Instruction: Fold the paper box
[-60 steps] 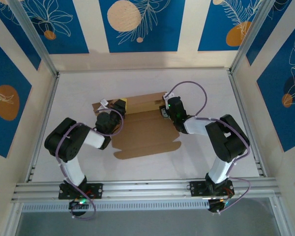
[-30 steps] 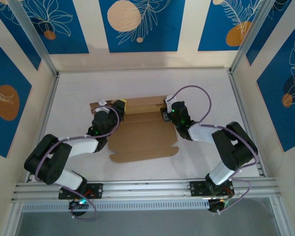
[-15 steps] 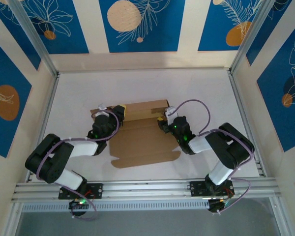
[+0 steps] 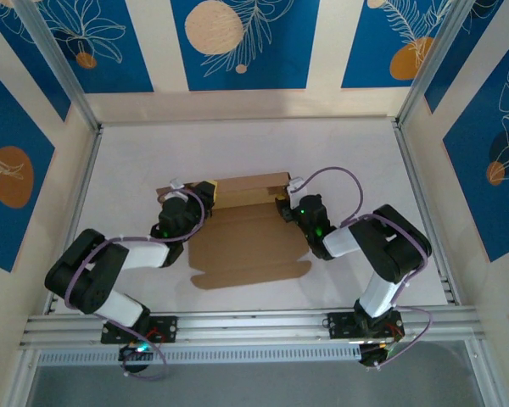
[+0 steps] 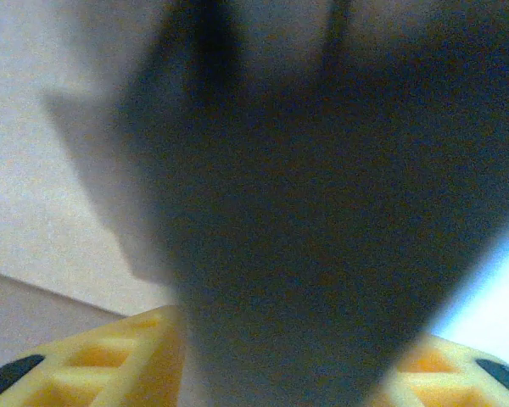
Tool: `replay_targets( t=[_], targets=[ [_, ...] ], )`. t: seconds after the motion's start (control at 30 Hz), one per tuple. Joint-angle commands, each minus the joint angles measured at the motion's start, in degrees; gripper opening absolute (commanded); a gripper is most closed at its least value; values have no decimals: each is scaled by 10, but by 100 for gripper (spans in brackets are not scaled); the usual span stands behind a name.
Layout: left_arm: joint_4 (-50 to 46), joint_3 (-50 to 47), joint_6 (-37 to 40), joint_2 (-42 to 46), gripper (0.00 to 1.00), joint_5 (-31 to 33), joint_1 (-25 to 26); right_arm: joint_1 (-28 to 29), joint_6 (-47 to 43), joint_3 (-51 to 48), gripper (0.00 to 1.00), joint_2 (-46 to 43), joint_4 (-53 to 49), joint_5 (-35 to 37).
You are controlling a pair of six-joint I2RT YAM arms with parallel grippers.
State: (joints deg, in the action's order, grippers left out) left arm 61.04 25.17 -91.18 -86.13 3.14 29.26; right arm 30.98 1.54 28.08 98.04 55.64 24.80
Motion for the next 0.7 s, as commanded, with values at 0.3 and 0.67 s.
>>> replay_targets(
  t=[0.3,0.67],
  targets=[
    [-20,8,10,-31,0,-28,-8,-12,34,62,32,-19,-111,15],
    [-14,10,6,-23,0,-34,-8,19,4,119,5,24,-164,96]
  ],
)
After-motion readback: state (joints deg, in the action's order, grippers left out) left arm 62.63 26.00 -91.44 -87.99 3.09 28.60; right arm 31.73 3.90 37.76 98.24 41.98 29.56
